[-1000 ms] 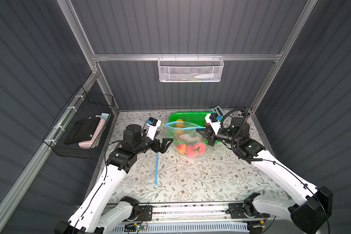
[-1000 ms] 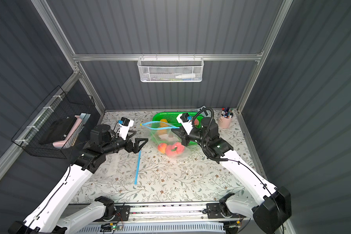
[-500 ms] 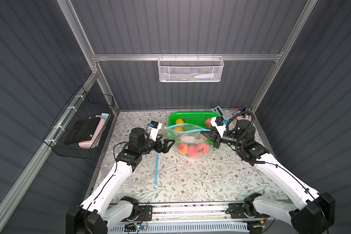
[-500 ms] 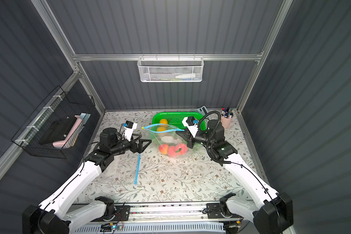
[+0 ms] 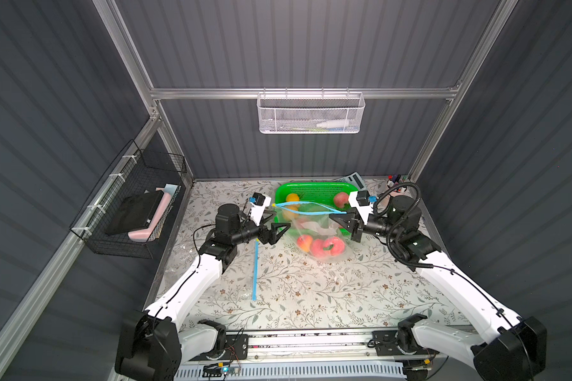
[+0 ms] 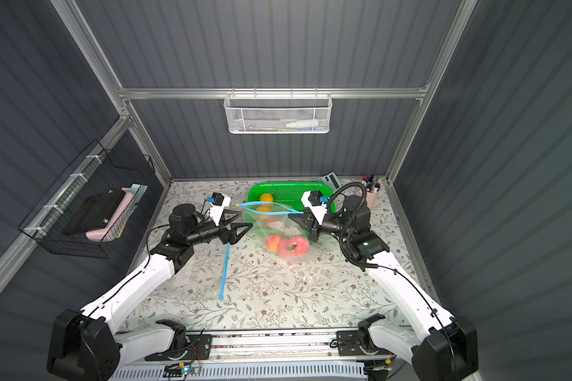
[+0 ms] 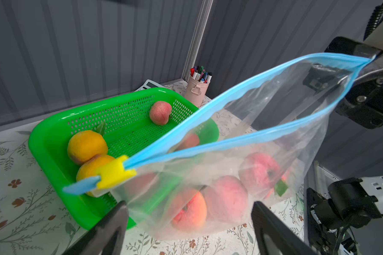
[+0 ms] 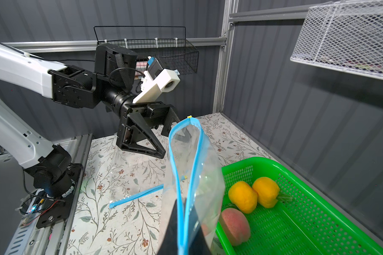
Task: Place the peach in a zip-top bag and seal the zipper
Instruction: Adjust the zipper food storage bag at the center of the board.
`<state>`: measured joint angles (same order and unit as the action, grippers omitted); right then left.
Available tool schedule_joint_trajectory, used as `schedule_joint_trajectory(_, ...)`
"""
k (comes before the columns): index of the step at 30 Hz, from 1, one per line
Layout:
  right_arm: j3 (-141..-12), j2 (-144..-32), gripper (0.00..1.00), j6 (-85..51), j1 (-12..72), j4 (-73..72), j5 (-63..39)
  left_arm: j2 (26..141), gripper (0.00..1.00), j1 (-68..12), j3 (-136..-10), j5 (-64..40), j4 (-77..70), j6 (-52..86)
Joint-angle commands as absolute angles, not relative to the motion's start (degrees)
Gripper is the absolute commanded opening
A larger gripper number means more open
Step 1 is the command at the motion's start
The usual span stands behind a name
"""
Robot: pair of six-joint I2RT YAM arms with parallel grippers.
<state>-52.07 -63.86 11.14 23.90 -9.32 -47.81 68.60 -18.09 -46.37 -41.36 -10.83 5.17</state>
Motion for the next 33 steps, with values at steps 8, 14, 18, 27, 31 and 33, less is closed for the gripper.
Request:
schedule_joint_trajectory(8,-52.1,-62.4,0.00,9.1,22.5,-14.7,-56.0,69.3,0.97,-16.0,-45.1,-44.7,-16.2,-0.3)
schedule_joint_trajectory(14,-54.1,-62.5,0.00,9.4,21.9,-13.9,-59.2,68.7,0.95,-15.5,-45.0,-51.6,-20.0,-0.3)
schedule_joint_trajectory(18,-54.5,-62.5,0.00,9.0,21.3,-13.9,-59.9,68.3,0.83,-14.9,-45.1,-58.4,-21.4,-0.9)
schedule_joint_trajectory(27,-53.4,-62.9,0.00,5.5,19.7,-16.3,-57.0,68.3,0.36,-13.8,-46.1,-62.7,-17.8,-3.9)
schedule_joint_trajectory(31,-52.4,-62.8,0.00,3.8,18.8,-17.9,-55.5,67.8,0.25,-13.2,-45.7,-61.4,-17.7,-4.1)
schedule_joint_trajectory(33,-51.9,-62.8,0.00,3.1,18.2,-18.5,-55.2,67.3,0.21,-13.0,-45.6,-60.9,-17.9,-4.0)
